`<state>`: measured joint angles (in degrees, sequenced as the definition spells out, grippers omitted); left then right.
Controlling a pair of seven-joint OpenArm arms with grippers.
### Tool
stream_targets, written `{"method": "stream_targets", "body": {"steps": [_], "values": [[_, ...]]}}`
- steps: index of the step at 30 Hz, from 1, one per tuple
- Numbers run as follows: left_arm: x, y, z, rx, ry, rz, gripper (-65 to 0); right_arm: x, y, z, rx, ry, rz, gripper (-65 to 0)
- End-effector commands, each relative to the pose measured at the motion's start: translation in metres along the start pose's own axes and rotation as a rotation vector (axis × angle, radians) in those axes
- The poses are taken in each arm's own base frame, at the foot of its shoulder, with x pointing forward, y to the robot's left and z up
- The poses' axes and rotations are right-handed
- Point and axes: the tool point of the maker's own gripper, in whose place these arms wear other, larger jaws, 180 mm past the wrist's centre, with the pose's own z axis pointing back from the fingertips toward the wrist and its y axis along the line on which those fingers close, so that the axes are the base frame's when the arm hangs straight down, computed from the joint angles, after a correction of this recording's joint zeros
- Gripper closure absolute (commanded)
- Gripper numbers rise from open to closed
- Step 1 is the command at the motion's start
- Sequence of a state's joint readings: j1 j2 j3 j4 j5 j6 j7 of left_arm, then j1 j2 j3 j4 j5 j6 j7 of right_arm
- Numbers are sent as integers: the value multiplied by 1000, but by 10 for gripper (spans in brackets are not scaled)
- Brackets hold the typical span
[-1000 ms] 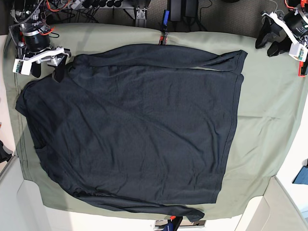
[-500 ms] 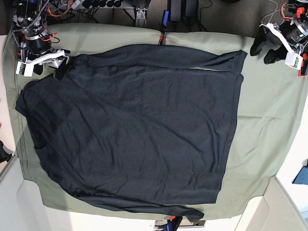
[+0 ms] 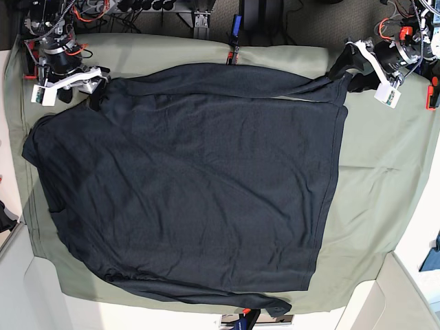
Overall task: Fold the T-shirt properly
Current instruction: 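Move both grippers to the shirt's shoulder corners and grasp them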
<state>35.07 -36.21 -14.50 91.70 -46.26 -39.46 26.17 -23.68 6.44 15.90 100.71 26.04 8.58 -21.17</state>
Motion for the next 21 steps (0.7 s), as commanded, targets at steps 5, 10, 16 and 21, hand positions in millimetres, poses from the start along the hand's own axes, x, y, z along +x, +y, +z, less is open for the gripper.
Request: {"method": "stream_targets", "body": {"steps": [5,10,16,21], "values": [[9,2,3,-6,-19,-21,-421,1,33,-1,103,-34,-36,-447],[8,2,3,-4,-15,-25,-421,-11,50,-4,123,-7,0,-447],[7,3,3,8,-9,-47,-419,-19,63,-6,141,16,38,-447],[8,3,3,8,-17,-48,-373,-23,71,-7,155,28,50,-439]]}}
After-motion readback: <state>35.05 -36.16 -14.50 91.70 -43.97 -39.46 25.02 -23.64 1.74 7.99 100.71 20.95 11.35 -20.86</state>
